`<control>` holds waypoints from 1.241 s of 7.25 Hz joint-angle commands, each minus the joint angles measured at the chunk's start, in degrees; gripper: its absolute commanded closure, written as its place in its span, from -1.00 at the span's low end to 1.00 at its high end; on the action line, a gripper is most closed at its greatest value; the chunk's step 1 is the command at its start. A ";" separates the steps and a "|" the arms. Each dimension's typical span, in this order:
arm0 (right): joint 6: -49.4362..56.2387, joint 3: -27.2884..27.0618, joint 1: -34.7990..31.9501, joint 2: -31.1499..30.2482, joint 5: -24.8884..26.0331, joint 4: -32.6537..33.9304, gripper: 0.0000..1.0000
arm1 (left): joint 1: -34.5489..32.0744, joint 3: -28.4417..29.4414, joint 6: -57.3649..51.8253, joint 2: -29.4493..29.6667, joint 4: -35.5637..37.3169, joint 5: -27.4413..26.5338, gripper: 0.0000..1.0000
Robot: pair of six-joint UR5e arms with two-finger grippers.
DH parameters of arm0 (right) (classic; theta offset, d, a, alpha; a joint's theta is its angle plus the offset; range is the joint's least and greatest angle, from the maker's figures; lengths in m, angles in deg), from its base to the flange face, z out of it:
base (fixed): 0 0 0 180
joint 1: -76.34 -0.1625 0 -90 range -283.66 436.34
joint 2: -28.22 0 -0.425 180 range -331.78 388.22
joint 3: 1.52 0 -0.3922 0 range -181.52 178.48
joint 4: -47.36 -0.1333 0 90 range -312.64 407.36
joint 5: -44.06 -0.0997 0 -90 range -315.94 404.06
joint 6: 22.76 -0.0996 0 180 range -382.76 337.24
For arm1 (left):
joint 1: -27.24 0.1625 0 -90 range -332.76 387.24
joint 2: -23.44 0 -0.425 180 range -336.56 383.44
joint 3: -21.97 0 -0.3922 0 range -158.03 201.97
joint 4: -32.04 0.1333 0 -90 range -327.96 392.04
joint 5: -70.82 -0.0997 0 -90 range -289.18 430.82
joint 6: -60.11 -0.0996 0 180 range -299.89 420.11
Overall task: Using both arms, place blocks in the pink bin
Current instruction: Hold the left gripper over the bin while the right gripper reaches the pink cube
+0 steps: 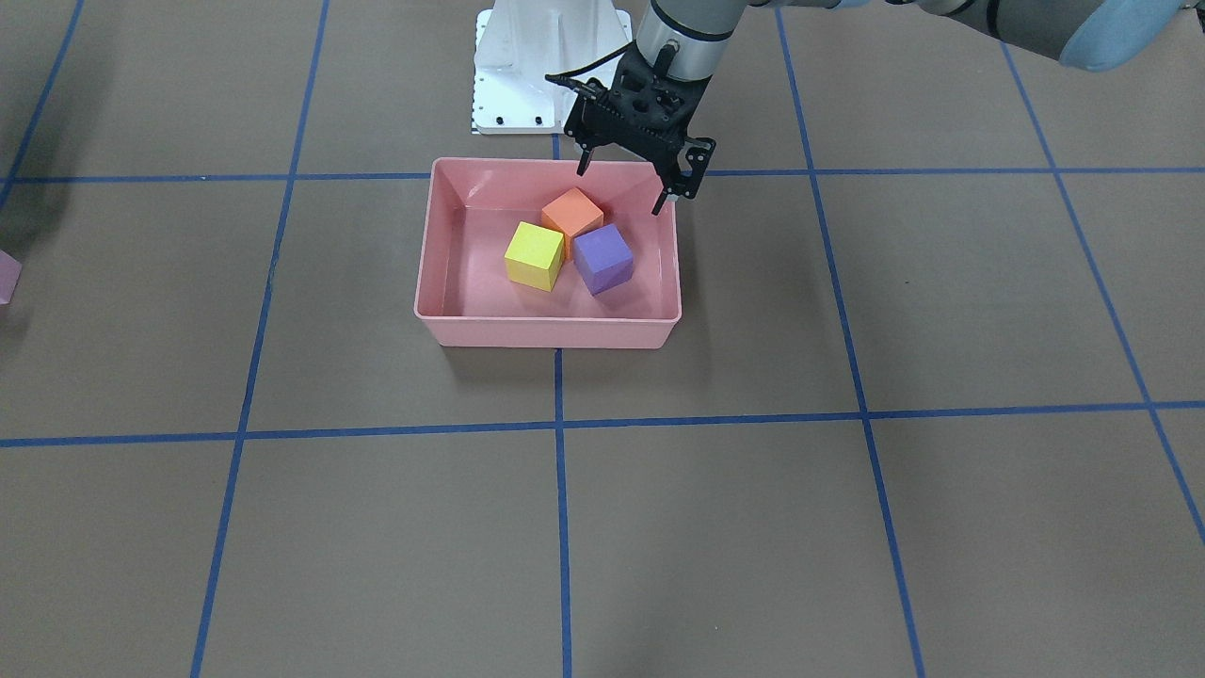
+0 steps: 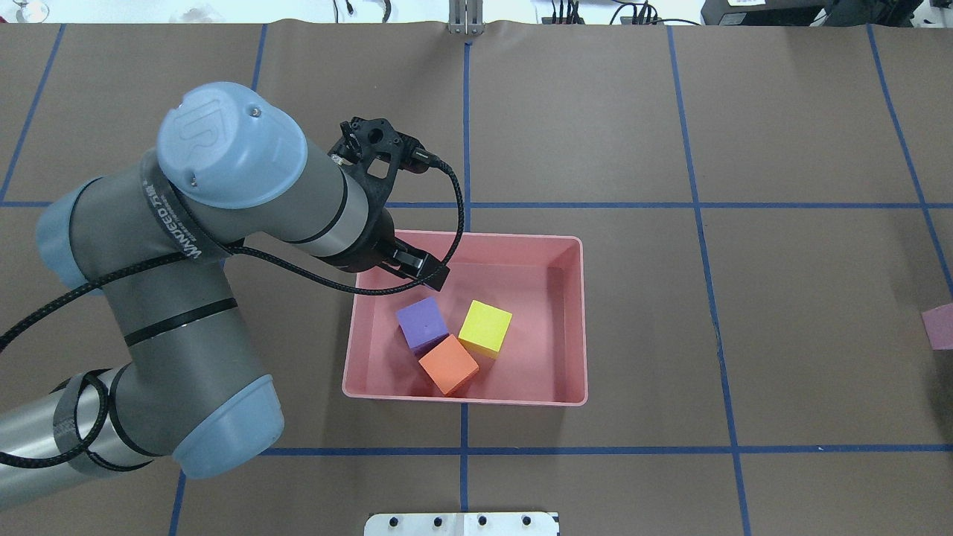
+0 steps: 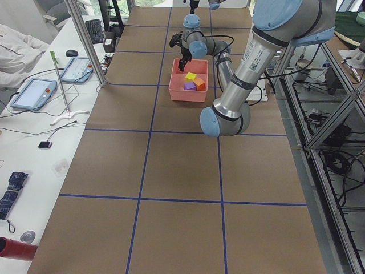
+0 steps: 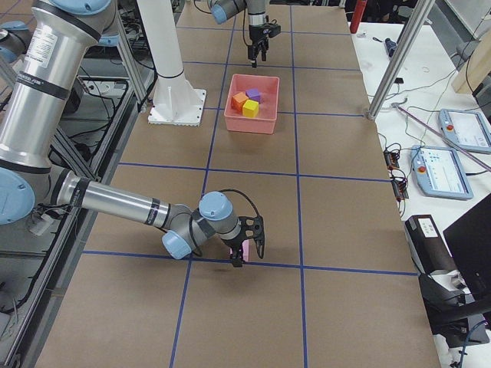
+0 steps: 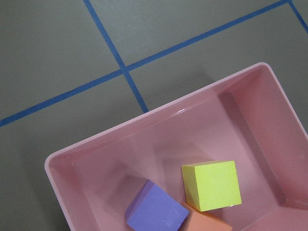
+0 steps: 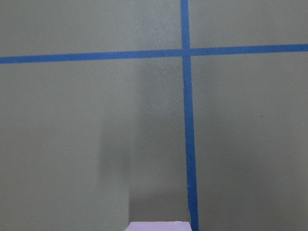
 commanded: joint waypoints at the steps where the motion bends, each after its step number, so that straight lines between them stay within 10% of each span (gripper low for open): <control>1: -0.02 -0.39 2.11 -1.53 0.75 -1.48 -0.97 | 0.04 -0.06 0.00 -0.10 0.00 -0.70 -1.00; 8: 0.24 0.05 8.52 -0.92 6.01 -1.48 -0.98 | 0.04 -0.06 -0.09 -0.36 0.00 -0.79 -1.00; 9: 3.29 0.14 9.23 -0.40 7.33 -1.48 -0.64 | 0.04 0.02 -0.26 -0.45 0.00 -0.79 -1.00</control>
